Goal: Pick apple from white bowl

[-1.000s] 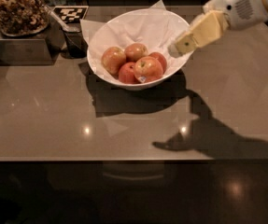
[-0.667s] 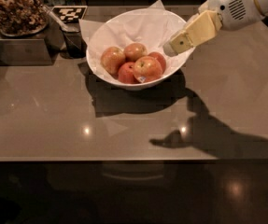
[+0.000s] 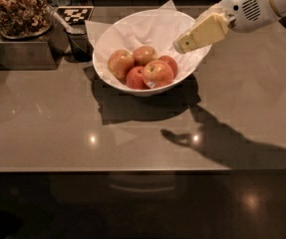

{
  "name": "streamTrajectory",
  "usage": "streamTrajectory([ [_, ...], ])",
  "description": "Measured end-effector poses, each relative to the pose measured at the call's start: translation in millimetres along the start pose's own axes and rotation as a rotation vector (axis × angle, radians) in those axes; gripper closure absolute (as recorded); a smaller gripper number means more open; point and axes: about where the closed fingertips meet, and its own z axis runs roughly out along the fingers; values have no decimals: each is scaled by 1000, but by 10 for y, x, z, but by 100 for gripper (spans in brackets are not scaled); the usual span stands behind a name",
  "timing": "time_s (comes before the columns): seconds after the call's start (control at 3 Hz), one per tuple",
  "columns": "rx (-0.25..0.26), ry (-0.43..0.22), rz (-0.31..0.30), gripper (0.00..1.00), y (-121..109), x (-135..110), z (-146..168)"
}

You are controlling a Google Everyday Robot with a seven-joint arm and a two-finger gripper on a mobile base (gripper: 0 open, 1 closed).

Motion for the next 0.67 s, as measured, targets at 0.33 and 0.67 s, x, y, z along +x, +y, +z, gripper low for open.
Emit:
streamTrajectory([
  [0.33,-63,-48,42,36,76,30,294],
  [0.67,-112,-84,67,32,159,-15,693],
])
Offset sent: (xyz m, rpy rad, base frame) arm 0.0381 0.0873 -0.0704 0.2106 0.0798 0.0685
